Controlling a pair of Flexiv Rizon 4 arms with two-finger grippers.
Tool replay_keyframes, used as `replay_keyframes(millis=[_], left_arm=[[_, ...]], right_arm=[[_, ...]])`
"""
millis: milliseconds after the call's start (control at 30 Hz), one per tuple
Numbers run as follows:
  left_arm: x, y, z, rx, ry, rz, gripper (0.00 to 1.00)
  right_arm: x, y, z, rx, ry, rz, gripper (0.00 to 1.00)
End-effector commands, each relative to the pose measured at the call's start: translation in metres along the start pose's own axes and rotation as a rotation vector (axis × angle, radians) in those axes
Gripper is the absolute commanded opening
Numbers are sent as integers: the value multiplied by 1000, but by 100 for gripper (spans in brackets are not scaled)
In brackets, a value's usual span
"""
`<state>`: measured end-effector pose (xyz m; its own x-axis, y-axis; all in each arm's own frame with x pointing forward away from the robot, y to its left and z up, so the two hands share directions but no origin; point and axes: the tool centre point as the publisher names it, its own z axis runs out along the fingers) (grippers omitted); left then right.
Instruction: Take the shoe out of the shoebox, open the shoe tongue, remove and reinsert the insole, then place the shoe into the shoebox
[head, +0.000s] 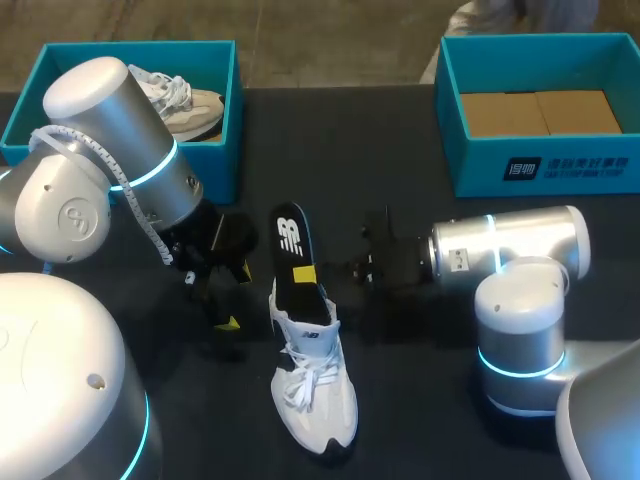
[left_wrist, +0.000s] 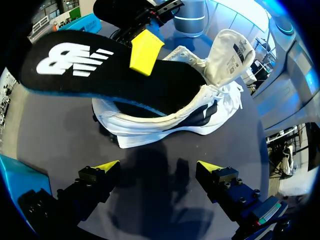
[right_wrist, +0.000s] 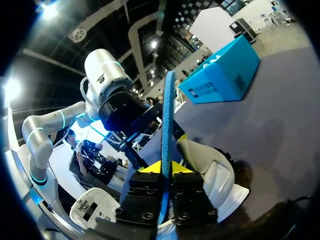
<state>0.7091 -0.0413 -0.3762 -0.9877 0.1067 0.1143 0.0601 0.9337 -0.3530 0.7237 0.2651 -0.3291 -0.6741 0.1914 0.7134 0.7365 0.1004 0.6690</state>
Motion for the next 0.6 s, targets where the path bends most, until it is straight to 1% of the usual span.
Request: replay_keyframes(millis=[33,300,600], left_arm=[[1,0,0,-1,-3,-1,100],[1,0,0,-1,-3,-1,100],[1,0,0,-1,-3,-1,100]], right_arm=[[-2,2,4,7,-4,8,0],[-2,-3,4,35,-5,26,0],[0,-17,1,49,-9,45,0]])
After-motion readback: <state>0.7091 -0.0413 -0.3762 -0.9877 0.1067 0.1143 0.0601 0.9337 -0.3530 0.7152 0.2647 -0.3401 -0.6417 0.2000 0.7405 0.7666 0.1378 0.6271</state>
